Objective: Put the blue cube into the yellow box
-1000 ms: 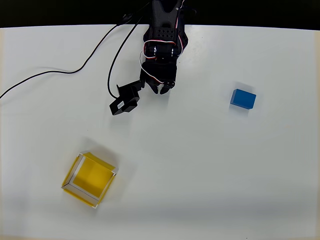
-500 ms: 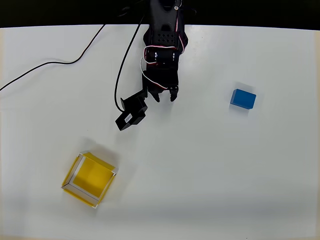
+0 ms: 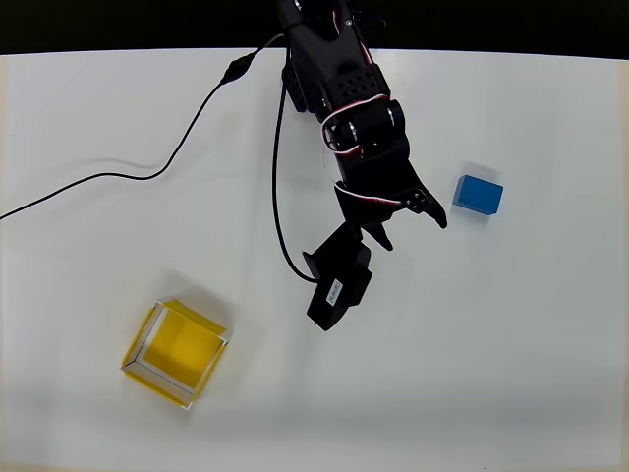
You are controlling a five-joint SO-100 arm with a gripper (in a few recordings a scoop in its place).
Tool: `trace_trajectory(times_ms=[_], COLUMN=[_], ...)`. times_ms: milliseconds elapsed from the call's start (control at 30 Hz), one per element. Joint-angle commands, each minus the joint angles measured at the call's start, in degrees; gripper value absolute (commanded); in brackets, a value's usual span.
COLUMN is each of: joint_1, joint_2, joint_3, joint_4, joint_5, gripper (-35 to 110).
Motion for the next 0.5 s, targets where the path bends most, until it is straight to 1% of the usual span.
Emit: trace_trajectory(times_ms=[0,133,233,467], joint_1=[-5.8,-9.93,-12.3,-17.75], joint_2=[-4.66,-12.22,-17.49,-29.71], joint_3=[-13.45,-18.11,-19.51,-22.15], joint_4=[2.29,5.36,7.47,9.67], joint_5=[0.88,1.76,0.53,-1.76], gripper=[44,54,59,60])
